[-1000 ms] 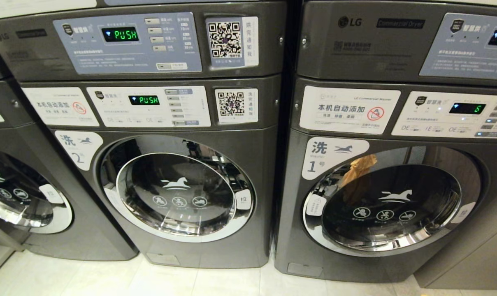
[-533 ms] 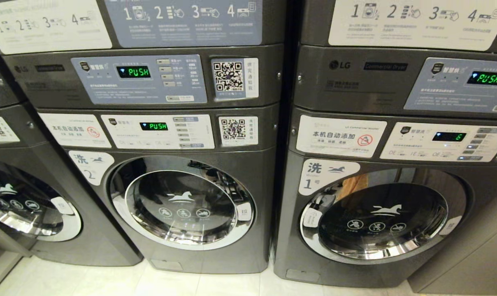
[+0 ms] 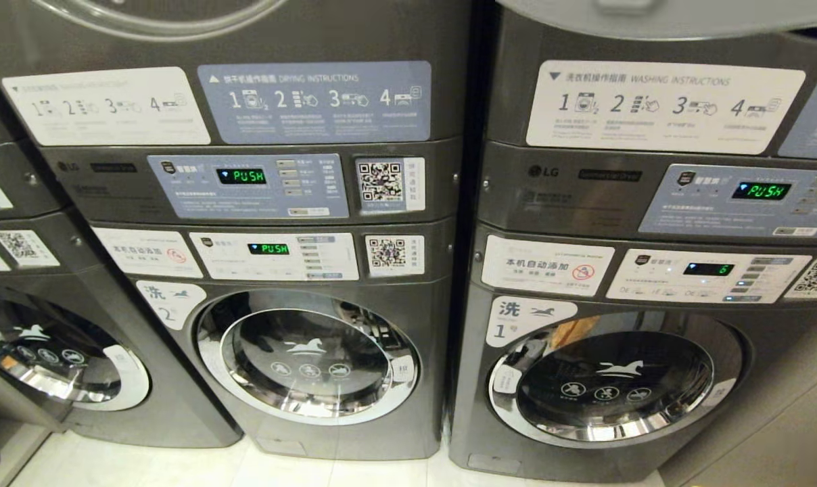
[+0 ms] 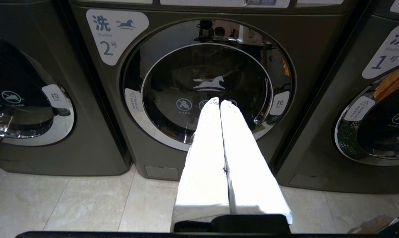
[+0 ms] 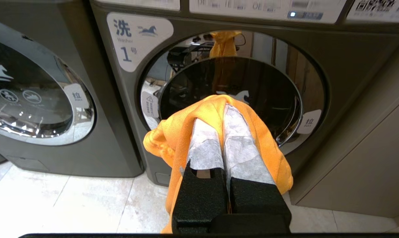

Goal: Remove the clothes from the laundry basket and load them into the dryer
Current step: Put the clothes in the dryer

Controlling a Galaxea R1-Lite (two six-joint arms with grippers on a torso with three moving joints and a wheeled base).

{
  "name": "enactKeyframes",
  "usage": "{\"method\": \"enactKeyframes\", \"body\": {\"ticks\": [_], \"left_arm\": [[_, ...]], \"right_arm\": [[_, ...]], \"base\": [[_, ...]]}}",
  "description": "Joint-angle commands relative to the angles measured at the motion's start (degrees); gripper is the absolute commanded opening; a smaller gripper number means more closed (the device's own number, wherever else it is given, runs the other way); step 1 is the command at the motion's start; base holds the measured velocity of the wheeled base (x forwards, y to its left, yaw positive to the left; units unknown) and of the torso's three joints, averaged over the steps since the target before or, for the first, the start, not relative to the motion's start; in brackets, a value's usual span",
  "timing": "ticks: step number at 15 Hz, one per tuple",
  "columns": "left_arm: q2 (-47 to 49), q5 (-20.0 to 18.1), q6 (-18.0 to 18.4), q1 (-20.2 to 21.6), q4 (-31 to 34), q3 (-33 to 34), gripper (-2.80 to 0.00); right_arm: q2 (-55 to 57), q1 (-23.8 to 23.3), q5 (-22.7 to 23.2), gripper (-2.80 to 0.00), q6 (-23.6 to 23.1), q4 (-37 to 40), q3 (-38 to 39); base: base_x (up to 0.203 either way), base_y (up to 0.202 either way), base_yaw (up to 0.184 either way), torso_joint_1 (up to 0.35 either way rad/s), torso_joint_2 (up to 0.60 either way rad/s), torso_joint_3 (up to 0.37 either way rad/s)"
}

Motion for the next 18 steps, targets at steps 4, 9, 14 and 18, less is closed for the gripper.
{"method": "enactKeyframes", "body": {"ticks": [4,9,14,18], "left_arm": [[0.1,0.0,0.0,0.0,0.0,0.0,-2.8],[0.1,0.0,0.0,0.0,-0.1,0.0,-2.8],[0.1,0.0,0.0,0.0,0.0,0.0,-2.8],[0.1,0.0,0.0,0.0,0.0,0.0,-2.8]], "right_arm": [[0.0,0.0,-0.1,-2.8,0.2,0.0,0.0],[0.0,0.0,-0.1,-2.8,0.4,0.0,0.0],[0.0,0.0,-0.1,-2.8,0.6,0.0,0.0],[0.0,0.0,-0.1,-2.8,0.5,-0.1,0.0]], "base": [[0.0,0.0,0.0,0.2,-0.46,-0.257],[0.0,0.0,0.0,0.163,-0.35,-0.199],[0.0,0.0,0.0,0.154,-0.33,-0.178],[0.0,0.0,0.0,0.15,-0.32,-0.171]]}}
